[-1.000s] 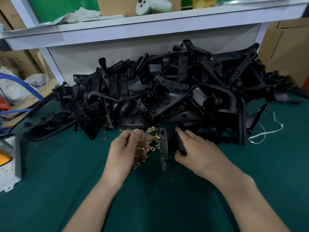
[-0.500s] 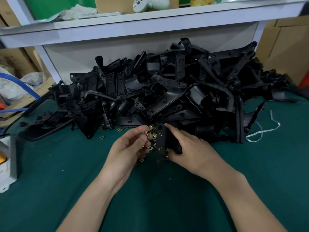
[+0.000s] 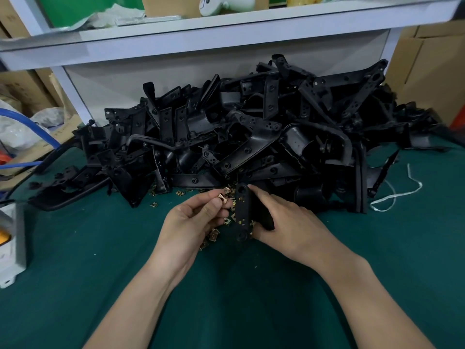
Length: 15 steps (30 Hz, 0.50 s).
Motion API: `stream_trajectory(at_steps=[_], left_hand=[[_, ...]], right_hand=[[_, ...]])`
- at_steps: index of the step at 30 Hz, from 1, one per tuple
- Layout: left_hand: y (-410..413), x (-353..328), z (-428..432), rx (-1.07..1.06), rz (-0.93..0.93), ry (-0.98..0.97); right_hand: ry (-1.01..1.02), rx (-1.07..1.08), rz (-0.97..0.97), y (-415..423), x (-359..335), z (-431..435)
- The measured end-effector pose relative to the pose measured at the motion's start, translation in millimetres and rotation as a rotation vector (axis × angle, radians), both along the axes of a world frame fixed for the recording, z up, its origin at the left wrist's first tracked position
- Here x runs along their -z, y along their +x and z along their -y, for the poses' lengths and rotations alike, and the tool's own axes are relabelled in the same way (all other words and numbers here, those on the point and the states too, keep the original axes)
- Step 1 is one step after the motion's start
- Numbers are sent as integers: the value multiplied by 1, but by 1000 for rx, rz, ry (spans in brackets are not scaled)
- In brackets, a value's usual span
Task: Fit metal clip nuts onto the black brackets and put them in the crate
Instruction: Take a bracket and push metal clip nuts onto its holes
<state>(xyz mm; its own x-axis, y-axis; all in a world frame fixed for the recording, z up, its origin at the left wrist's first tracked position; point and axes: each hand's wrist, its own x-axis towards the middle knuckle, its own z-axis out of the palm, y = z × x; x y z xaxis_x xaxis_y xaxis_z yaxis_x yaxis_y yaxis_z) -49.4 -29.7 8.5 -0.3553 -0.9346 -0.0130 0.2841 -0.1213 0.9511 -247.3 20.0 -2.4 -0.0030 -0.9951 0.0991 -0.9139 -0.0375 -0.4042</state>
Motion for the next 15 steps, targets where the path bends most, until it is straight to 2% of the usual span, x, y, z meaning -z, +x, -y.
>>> stream_trajectory(at_steps=[7, 9, 12, 15], left_hand=[[2, 1, 3, 34, -54, 90], [1, 0, 5, 66, -156, 225], [3, 0, 3, 197, -420, 456], [7, 2, 2, 313, -562, 520]], right_hand=[[9, -6, -4, 0, -1, 0], [10, -5, -7, 0, -1, 0], [14, -8, -11, 1, -1, 0], [4, -6, -9, 1, 0, 0]])
